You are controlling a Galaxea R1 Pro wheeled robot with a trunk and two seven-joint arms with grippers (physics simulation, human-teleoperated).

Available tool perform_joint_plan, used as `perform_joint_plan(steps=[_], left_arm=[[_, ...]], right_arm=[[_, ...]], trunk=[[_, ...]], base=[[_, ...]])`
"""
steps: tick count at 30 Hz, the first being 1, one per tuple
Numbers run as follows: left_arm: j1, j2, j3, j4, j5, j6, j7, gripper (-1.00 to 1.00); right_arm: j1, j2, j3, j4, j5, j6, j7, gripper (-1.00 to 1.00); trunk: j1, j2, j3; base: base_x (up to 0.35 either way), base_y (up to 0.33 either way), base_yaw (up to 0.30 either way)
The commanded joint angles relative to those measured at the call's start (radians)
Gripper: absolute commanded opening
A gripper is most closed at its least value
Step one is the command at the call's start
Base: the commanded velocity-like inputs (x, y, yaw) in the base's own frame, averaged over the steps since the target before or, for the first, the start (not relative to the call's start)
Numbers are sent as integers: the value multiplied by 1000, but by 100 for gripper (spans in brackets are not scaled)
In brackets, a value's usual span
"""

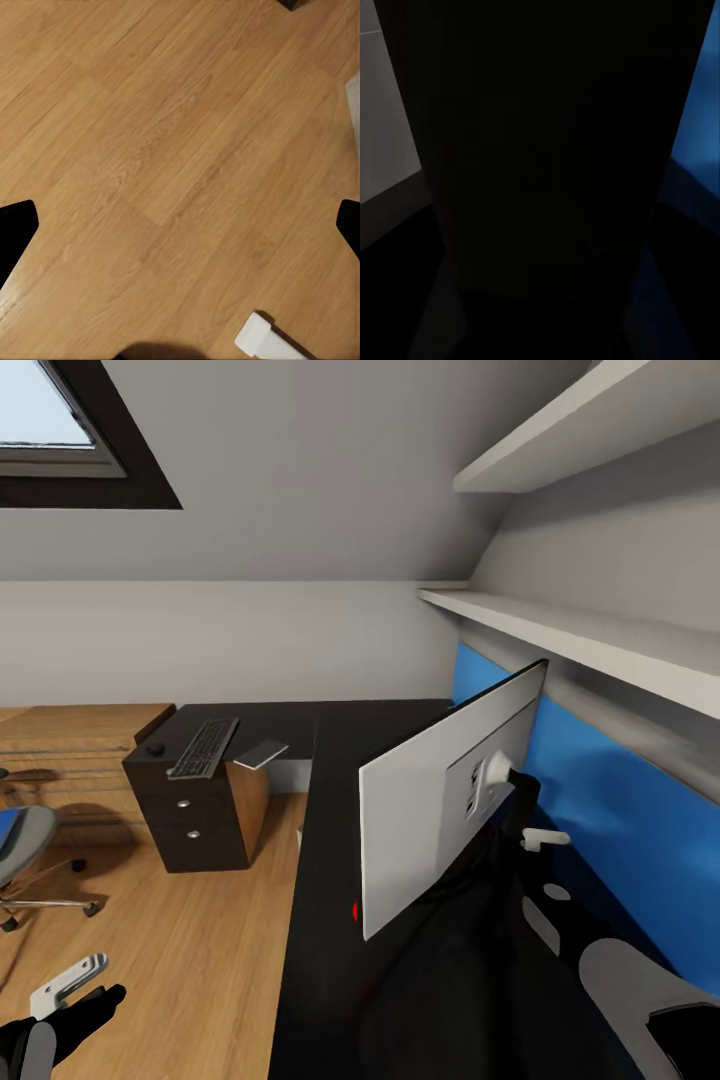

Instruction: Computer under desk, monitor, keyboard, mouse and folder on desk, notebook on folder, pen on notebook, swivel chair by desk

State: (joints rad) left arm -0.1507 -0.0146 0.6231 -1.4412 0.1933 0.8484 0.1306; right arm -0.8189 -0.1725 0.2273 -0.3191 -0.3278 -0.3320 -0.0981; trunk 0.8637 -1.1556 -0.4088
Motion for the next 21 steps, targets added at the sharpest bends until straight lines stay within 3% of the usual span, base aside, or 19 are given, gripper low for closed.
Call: perform_joint_plan(steps=[1,21], left_arm=[[-1,-1,1,-1,11,4,8,100],[-1,-1,1,-2,11,4,7,100]], right_arm=[[0,-1,12,3,-15,7,-6,-100],[0,-1,12,5,-14,5,-6,-100]], trunk=[[0,-1,-1],[0,-1,-1]], base=[[81,0,0],[71,-25,0]])
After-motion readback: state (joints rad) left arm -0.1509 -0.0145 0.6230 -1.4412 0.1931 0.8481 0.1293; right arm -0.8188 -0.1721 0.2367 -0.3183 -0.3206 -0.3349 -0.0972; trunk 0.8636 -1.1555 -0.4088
